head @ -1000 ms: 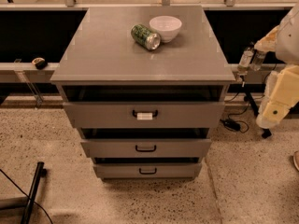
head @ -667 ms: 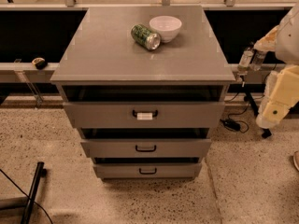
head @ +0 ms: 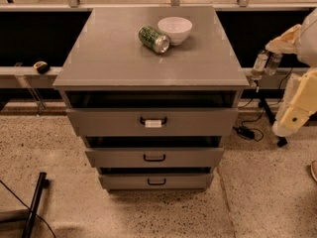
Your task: Open top drawer
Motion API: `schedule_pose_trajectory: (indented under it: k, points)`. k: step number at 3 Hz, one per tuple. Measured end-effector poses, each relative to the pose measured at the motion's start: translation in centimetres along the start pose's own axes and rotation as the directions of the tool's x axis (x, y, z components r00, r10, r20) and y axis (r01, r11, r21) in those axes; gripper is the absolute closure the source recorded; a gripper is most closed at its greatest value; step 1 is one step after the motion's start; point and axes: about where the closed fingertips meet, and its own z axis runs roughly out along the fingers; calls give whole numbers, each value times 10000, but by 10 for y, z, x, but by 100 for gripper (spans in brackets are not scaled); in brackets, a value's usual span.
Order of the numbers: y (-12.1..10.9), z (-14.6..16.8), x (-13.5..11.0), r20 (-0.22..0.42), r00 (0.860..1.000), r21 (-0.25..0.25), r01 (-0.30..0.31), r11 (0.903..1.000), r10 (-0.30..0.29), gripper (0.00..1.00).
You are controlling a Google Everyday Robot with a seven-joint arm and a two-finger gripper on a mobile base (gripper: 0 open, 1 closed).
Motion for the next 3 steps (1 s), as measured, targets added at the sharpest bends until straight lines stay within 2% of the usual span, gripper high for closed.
schedule_pose_trajectory:
  k: [1,2,3]
  points:
    - [-6,36,0,5,10000,-198,72,9998,-71,0]
    - [2,84,-1,-155,9970,-33,763,9971,-763,0]
    - [18,152,13,247,9921,-130,1236,9923,-1232,0]
